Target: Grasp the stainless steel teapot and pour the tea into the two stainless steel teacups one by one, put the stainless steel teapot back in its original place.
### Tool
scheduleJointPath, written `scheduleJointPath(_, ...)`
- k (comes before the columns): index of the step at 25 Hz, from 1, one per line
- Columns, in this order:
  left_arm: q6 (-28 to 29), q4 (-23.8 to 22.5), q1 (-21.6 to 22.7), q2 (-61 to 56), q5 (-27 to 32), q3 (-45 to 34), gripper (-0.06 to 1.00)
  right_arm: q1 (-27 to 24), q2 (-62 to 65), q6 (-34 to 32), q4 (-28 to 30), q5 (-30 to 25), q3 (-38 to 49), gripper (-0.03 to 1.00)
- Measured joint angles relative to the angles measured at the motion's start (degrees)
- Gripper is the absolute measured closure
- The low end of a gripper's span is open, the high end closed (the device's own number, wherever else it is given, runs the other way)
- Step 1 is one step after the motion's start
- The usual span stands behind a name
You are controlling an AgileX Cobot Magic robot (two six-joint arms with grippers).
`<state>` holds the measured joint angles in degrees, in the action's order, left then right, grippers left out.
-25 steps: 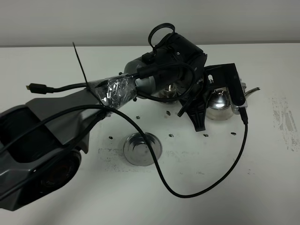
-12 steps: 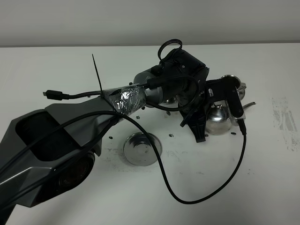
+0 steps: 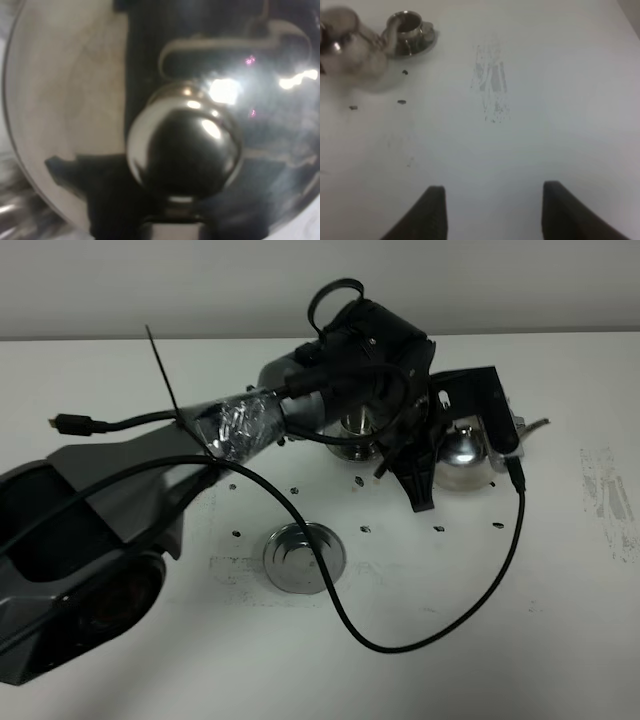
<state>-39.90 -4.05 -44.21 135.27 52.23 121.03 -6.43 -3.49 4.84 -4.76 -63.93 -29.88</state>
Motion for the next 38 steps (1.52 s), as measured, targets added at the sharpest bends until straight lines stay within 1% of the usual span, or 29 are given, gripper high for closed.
scheduleJointPath(4,-0.27,-3.16,2.71,-7.12,-2.38,-6.49,0.77,0.00,0.00,0.00,0.00,0.00,0.00,0.55)
scheduleJointPath(8,-0.59,-8.78,6.77,-12.97,-4.71,-16.27,0.77,0.00,0.00,0.00,0.00,0.00,0.00,0.55)
scheduleJointPath(10,-0.71,-10.58,9.15,-14.56,-4.86,-18.80,0.77,0.00,0.00,0.00,0.00,0.00,0.00,0.55)
scheduleJointPath(13,-1.17,-12.17,12.28,-15.81,-4.62,-19.72,0.77,0.00,0.00,0.00,0.00,0.00,0.00,0.55)
scheduleJointPath(17,-3.87,-14.81,16.09,-16.00,-5.28,-19.85,0.77,0.00,0.00,0.00,0.00,0.00,0.00,0.55)
scheduleJointPath(20,-9.37,-16.67,17.78,-15.45,-6.95,-20.03,0.77,0.00,0.00,0.00,0.00,0.00,0.00,0.55)
scheduleJointPath(22,-12.32,-17.67,18.01,-14.58,-8.87,-20.03,0.77,0.00,0.00,0.00,0.00,0.00,0.00,0.55)
scheduleJointPath(25,-14.17,-19.61,17.91,-12.53,-11.75,-19.82,0.77,0.00,0.00,0.00,0.00,0.00,0.00,0.55)
scheduleJointPath(38,-14.87,-30.45,14.56,-4.24,-12.47,-12.64,0.77,0.00,0.00,0.00,0.00,0.00,0.00,0.55)
